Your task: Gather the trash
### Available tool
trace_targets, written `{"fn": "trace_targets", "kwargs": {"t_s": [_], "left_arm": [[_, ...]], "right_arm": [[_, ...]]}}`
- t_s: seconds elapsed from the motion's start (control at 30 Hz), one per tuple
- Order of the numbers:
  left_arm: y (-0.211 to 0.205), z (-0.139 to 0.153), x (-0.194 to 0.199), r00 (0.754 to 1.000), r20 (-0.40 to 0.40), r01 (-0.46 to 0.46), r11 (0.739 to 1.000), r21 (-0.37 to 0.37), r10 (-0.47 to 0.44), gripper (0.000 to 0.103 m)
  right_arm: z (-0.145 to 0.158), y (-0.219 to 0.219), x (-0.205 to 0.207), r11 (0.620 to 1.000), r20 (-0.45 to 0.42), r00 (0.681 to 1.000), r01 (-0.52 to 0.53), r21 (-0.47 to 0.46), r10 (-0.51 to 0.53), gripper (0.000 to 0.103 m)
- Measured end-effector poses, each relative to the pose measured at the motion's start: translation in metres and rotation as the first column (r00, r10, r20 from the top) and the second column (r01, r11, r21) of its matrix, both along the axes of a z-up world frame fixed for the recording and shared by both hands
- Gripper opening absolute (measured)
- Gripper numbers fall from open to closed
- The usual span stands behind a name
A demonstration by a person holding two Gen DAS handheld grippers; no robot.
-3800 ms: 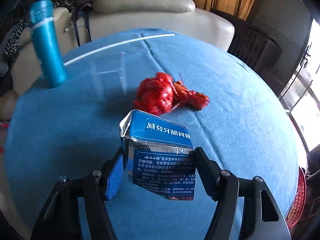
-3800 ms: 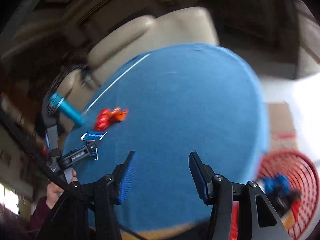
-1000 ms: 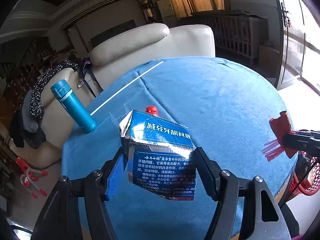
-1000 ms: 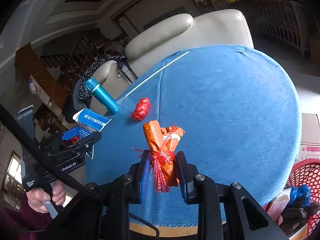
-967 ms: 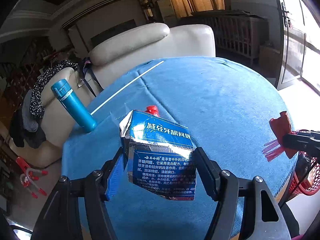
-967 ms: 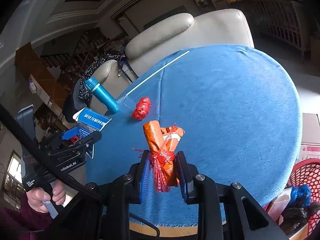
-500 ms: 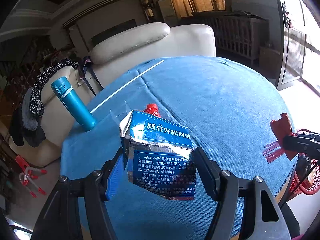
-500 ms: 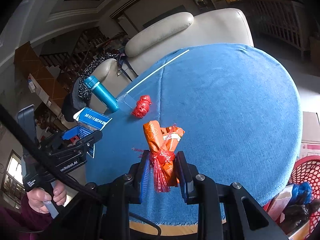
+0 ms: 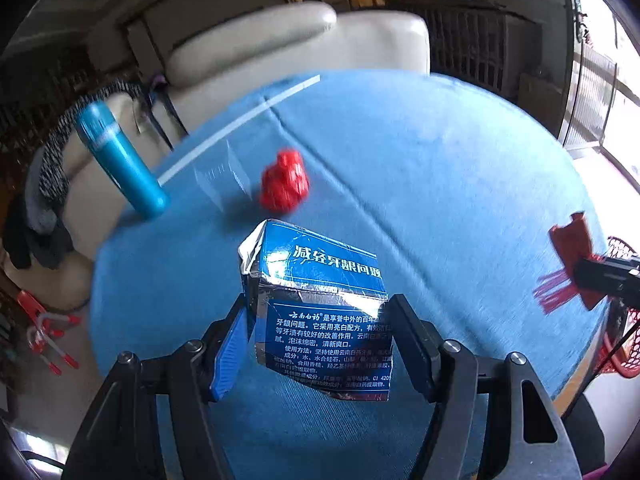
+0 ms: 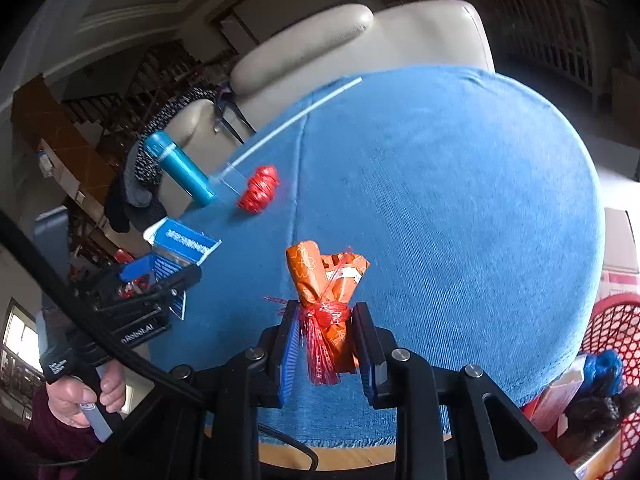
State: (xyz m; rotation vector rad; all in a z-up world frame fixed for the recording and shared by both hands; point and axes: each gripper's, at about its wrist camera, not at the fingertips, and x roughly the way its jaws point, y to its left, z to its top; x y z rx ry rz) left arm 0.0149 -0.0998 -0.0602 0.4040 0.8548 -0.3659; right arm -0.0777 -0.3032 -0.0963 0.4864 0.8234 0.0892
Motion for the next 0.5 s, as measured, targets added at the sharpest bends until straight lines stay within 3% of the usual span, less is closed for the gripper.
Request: {"fn": "trace_targets", "kwargs": {"t_s": [0.2,0.5], "left_arm": [[0.005,-0.033,0.012,0.998,-0.060,-0.028,0.999,0.023,0.030,0.070],[0.010,-0.047,0.014,0.997,-0.081,-0.015,1.000,0.019,0.017,0.071]], "right_arm": [[-0.014,0.006,0.010,1.000,-0.051,0.999,0.000,-0.017,-0.001,0.028],[-0.030,0.016,0.027,0.999,-0.134,0.991,0.002,-0.042,-0.007,0.028]]}}
